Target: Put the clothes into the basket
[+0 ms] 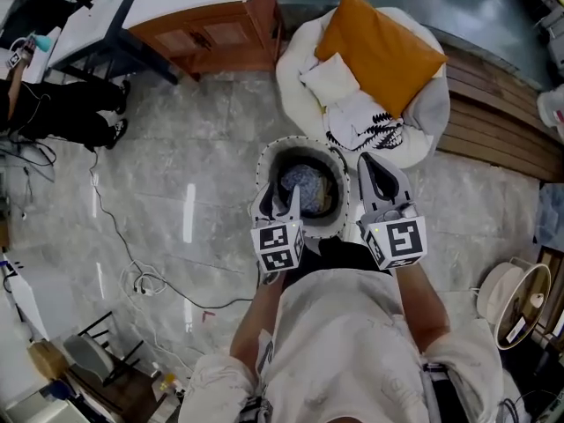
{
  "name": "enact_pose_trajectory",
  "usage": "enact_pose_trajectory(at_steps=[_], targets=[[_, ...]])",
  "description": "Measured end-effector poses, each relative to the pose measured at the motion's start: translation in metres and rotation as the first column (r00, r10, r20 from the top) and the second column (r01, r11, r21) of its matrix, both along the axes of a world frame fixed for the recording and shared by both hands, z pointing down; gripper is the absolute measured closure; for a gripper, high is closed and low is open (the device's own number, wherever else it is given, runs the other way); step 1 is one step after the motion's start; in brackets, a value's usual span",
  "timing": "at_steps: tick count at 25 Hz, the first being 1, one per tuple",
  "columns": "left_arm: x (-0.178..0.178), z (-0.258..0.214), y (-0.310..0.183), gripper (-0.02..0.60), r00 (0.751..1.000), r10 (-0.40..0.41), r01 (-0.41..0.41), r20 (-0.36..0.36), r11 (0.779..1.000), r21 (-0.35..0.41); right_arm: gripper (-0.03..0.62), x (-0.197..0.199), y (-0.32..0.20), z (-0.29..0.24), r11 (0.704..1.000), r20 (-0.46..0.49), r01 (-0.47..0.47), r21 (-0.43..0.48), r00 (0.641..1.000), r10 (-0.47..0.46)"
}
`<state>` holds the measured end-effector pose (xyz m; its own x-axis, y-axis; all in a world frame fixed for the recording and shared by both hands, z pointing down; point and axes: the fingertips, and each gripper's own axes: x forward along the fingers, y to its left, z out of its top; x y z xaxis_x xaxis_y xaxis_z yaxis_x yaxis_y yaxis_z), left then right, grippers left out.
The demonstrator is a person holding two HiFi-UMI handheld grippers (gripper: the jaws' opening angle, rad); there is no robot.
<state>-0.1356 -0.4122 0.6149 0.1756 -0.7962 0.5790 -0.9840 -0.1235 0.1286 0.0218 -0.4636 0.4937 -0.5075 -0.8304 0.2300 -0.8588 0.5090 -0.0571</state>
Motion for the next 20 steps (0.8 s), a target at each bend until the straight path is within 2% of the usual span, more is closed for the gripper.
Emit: enact_pose_trajectory(at_steps=[4,7,10,12,16,20], targets=[[-0.003,-0.051,-0.013,0.376,0.999,-0.005,0.0,0.034,0.991,0.136,0.605,0.0,-0.009,-0.031,0.998,0.019,0.001,0.066,1.0,-0.002],[-0.007,-0.091,-0.02,0.377,0.998,-0.02,0.004,0.066,0.972,0.234,0.606,0.002,-0.014,-0.054,0.993,0.038,-0.001,0.116,0.999,-0.003],[-0.011,-0.132,-0.02,0.381,0.997,-0.039,0.017,0.064,0.949,0.315,0.606,0.008,-0.016,-0.081,0.987,0.051,-0.016,0.157,0.999,0.008],[-0.014,-0.162,-0.024,0.39,0.998,-0.047,0.025,0.049,0.925,0.378,0.606,0.012,-0.02,-0.102,0.98,0.072,-0.033,0.194,0.997,0.02],[-0.022,-0.225,-0.029,0.419,0.997,-0.075,0.05,0.03,0.861,0.507,0.606,0.019,-0.027,-0.147,0.959,0.111,-0.054,0.278,0.994,0.024],[-0.027,-0.272,-0.028,0.448,0.996,-0.086,0.061,0.016,0.809,0.585,0.606,0.023,-0.027,-0.183,0.94,0.14,-0.07,0.334,0.99,0.024]])
